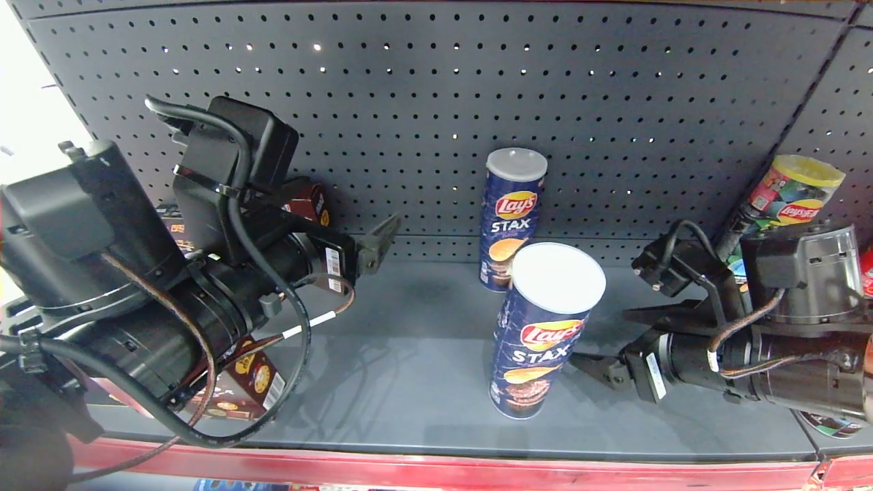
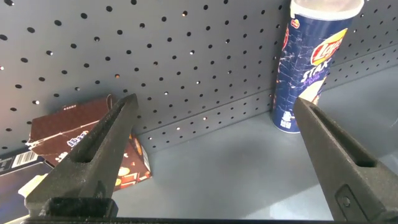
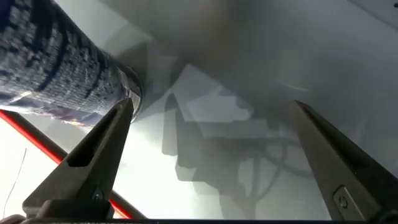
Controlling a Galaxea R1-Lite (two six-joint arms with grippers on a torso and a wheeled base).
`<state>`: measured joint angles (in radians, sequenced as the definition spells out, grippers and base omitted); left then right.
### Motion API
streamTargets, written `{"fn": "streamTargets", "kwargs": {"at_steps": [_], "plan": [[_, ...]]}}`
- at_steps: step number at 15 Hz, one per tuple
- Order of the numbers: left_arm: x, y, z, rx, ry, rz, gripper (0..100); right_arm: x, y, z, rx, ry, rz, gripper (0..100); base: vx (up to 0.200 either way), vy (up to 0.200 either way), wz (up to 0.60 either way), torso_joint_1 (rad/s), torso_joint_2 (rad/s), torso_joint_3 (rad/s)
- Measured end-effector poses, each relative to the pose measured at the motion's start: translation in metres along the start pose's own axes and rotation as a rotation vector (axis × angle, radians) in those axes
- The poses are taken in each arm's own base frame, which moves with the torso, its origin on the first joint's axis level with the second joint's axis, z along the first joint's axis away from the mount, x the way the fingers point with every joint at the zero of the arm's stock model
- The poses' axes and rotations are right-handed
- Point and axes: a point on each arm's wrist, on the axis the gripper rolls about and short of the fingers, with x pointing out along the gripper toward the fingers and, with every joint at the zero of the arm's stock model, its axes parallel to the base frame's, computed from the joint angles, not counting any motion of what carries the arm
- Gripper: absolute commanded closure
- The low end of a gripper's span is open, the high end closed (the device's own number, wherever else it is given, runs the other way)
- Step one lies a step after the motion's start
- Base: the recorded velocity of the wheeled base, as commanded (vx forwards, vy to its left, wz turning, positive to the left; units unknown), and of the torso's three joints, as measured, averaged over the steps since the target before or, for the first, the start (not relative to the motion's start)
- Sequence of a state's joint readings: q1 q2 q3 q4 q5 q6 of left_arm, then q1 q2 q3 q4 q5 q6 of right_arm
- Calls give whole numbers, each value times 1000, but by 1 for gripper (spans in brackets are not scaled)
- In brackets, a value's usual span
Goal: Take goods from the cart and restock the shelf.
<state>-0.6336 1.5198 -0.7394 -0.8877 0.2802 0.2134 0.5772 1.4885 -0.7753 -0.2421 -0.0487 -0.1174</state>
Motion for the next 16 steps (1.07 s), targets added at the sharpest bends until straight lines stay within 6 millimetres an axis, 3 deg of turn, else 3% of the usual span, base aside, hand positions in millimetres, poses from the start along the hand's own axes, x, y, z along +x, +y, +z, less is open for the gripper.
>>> {"fn": "streamTargets", "kwargs": {"at_steps": [9,16], "plan": [[0,0,-1,1,2,0,0,3,8,0,-15,5,29,0,0,0,0,0,0,0],[-3,0,-4,6,17,-5,0,-14,-11,13,22,-96,-46,0,0,0,0,0,0,0]]}}
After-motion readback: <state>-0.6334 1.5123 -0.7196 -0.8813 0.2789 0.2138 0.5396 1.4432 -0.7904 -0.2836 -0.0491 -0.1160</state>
